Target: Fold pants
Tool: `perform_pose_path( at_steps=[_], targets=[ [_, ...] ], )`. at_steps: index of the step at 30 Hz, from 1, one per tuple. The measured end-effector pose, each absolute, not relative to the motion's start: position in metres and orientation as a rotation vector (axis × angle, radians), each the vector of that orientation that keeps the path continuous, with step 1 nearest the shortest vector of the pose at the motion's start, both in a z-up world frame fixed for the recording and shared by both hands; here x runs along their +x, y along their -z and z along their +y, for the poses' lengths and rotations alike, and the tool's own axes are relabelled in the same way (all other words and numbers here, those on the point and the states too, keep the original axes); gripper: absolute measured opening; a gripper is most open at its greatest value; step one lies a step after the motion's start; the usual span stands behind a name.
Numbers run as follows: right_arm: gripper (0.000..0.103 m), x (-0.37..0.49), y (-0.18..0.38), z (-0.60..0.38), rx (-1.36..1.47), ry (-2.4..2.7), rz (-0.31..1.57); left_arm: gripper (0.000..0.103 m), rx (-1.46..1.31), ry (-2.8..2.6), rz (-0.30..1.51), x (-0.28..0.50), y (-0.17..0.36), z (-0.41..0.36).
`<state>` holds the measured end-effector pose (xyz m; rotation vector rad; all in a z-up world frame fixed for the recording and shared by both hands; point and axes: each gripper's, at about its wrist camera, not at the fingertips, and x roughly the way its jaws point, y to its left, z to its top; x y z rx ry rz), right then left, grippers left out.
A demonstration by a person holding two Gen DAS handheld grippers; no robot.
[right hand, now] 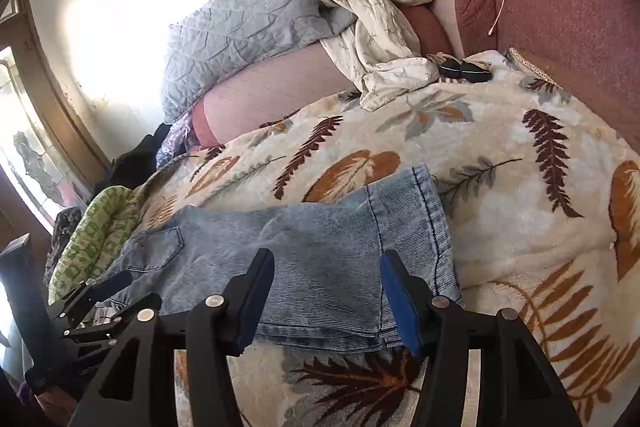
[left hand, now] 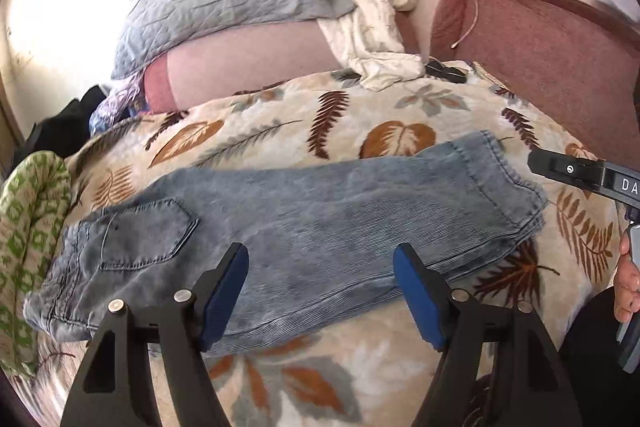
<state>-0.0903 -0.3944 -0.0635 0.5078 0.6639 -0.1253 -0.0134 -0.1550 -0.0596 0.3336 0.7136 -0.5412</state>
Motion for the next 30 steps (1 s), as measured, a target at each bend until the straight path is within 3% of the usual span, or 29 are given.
perform_pose_path(
  at_steps=[20,30],
  targets=[
    [0.060,-0.123,0.069,-0.434,0.619,0.142,0.668,0.076,0.440,0.553,0.691,-0.024,0.055,-0.201],
    [0.060,-0.117,0.078,-0.431,0.637,0.114,0.708,0.076,0.428,0.498,0.829,0.003,0.092,-0.186]
  ],
)
